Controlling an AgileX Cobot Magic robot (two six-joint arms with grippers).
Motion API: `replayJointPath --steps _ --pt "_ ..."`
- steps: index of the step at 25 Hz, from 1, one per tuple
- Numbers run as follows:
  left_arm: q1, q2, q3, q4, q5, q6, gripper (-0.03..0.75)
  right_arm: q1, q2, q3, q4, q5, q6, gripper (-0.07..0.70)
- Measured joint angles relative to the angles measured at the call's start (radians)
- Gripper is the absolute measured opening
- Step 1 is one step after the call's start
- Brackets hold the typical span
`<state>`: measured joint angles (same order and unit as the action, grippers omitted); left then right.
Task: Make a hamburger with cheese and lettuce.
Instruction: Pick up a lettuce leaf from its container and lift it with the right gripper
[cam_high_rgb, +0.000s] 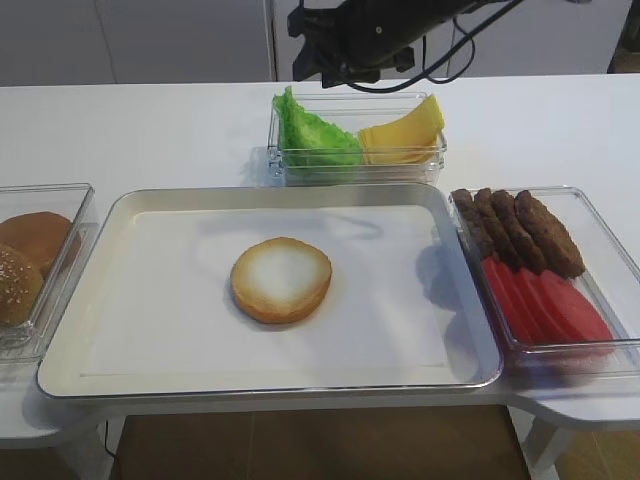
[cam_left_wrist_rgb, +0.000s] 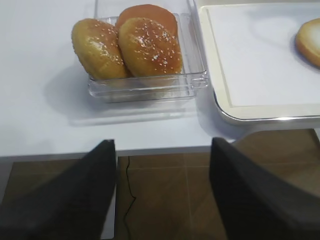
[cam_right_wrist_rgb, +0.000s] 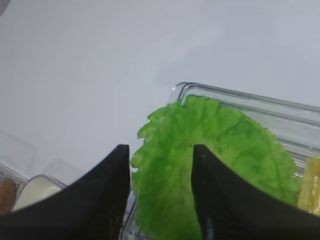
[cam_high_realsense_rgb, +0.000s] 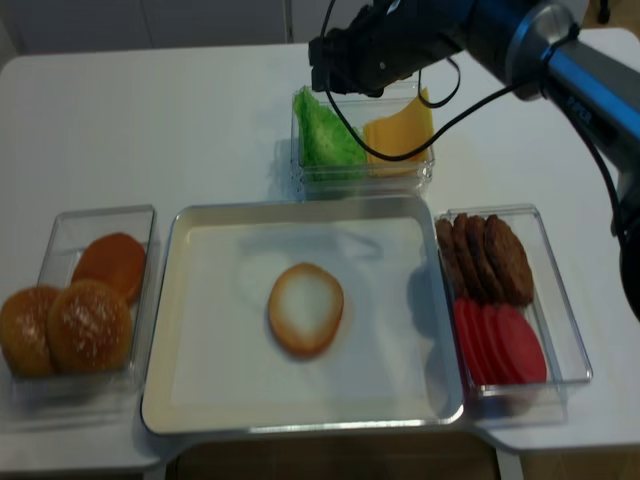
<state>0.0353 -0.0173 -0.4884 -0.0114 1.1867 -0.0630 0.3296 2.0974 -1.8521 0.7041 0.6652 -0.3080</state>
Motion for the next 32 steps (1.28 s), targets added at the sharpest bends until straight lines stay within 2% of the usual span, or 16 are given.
replayJointPath --steps 8,14,24,27,32 --pt "0.0 0.0 0.0 0.0 0.0 0.0 0.439 0.0 0.056 -0.003 0.146 -0.031 -0.123 0.311" --pt "0.0 0.0 0.0 0.0 0.0 0.0 0.439 0.002 0.075 -0.004 0.176 -0.063 -0.135 0.311" --pt "0.0 0.0 0.0 0.0 0.0 0.0 0.439 0.002 0.099 -0.004 0.18 -0.066 -0.138 0.305" --pt "0.0 0.0 0.0 0.0 0.0 0.0 0.439 0.002 0.099 -0.004 0.182 -0.064 -0.138 0.246" --pt "0.0 0.0 0.0 0.0 0.0 0.0 0.439 0.002 0.099 -0.005 0.188 -0.049 -0.139 0.06"
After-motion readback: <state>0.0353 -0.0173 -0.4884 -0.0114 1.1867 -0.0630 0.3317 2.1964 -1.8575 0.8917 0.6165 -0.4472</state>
